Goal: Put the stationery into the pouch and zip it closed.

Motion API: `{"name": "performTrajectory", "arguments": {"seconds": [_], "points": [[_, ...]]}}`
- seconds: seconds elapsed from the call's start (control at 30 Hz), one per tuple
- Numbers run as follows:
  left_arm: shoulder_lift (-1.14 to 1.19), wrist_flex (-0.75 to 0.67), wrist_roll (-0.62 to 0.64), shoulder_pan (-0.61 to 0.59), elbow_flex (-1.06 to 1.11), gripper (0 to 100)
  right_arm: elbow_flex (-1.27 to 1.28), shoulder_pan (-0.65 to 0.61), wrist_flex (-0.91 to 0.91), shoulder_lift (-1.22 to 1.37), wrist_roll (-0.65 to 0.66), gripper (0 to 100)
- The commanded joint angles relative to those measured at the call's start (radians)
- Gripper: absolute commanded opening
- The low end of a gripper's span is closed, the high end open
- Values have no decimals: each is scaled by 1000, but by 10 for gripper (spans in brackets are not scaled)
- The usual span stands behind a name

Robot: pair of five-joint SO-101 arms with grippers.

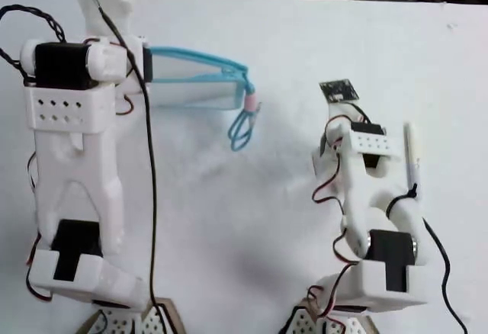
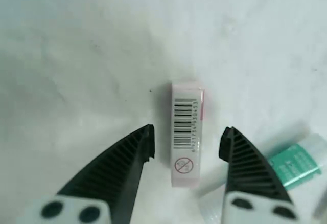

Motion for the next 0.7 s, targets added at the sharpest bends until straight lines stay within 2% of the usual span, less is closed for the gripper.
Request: {"name": "performTrajectory", "arguments": {"seconds": [0.0, 0.2, 0.37, 0.43, 0.53, 0.67], "points": [[-7, -9, 3, 4, -5, 23, -40, 5, -8, 24, 5, 211], [-7, -9, 3, 2, -5, 23, -40, 8, -117, 113, 5, 194], [-7, -9, 3, 2, -5, 23, -40, 8, -125, 120, 5, 9], [-7, -9, 3, 2, -5, 23, -40, 15, -117, 119, 5, 37], [-7, -9, 3, 2, -5, 23, -40, 31, -117, 93, 5, 14], [-7, -9, 3, 2, -5, 23, -38, 36, -116, -59, -3, 17]]}}
